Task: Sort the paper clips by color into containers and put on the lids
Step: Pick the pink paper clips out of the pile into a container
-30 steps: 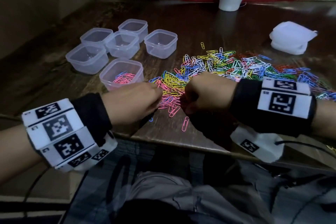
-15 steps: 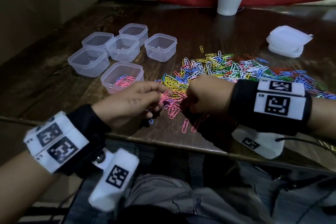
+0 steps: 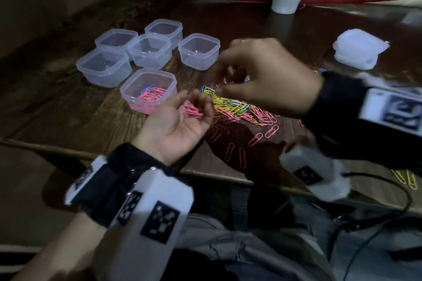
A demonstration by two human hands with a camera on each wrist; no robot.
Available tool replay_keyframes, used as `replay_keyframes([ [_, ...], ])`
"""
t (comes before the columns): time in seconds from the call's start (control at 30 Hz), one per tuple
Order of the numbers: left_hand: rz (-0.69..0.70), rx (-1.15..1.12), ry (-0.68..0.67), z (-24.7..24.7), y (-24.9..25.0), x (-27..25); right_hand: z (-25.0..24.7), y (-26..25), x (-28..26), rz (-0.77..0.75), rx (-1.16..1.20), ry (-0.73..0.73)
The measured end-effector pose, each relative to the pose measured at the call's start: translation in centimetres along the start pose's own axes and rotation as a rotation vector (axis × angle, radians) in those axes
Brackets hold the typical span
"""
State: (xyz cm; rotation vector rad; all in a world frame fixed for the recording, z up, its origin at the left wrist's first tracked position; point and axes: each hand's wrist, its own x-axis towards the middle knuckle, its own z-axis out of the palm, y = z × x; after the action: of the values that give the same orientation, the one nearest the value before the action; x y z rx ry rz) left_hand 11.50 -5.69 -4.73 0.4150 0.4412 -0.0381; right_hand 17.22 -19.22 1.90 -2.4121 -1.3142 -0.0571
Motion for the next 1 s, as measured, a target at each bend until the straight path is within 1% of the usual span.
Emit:
replay_keyframes([
  [0.03,-0.009,0.056,0.008,-0.4,0.4,-0.4,-0.5,0.5,-1.1,-0.022,0.011,-0.029],
  [0.07,-0.016,0.155,0.016,-0.7,0.6,-0.9,-0.5,1.0,-2.3,-0.040,0.012,-0.112],
  [0.1,-0.022,0.278,0.026,-1.0,0.7,-1.4,-0.1,1.4,-3.7,-0.051,0.007,-0.226],
  [0.17,-0.032,0.496,0.045,-1.6,-0.1,-1.9,1.5,1.9,-6.0,-0.057,-0.046,-0.413],
  [0.2,-0.034,0.553,0.045,-1.7,-0.7,-2.0,2.2,1.9,-6.7,-0.049,-0.088,-0.456],
  [0.23,-0.032,0.568,0.040,-1.7,-1.4,-2.0,2.5,1.7,-7.1,-0.051,-0.121,-0.465],
  [0.3,-0.019,0.498,0.035,-1.6,-2.5,-1.8,2.6,1.4,-7.1,-0.111,-0.163,-0.416],
  [0.4,0.003,0.277,0.010,-1.5,-3.0,-1.5,3.3,1.0,-6.3,-0.199,-0.343,-0.379],
  [0.47,0.032,0.159,-0.012,-1.7,-3.1,-1.3,3.9,0.9,-5.4,-0.199,-0.418,-0.380],
  [0.57,0.071,0.119,-0.005,-2.0,-3.5,-1.1,4.0,0.9,-4.0,-0.187,-0.413,-0.361],
  [0.63,0.084,0.080,0.003,-2.0,-3.5,-1.0,4.0,0.6,-3.4,-0.196,-0.401,-0.380],
  [0.8,0.099,-0.021,0.026,-2.1,-3.2,-0.9,4.4,0.2,-3.1,-0.140,-0.387,-0.440],
  [0.93,0.157,-0.098,0.069,-2.2,-2.7,-0.7,5.1,0.6,-3.2,-0.068,-0.355,-0.545],
  [0.97,0.176,-0.108,0.072,-2.2,-2.6,-0.7,5.0,0.8,-3.2,-0.031,-0.318,-0.542],
  [1.0,0.193,-0.112,0.071,-2.2,-2.5,-0.7,4.6,0.8,-3.0,0.013,-0.252,-0.493],
])
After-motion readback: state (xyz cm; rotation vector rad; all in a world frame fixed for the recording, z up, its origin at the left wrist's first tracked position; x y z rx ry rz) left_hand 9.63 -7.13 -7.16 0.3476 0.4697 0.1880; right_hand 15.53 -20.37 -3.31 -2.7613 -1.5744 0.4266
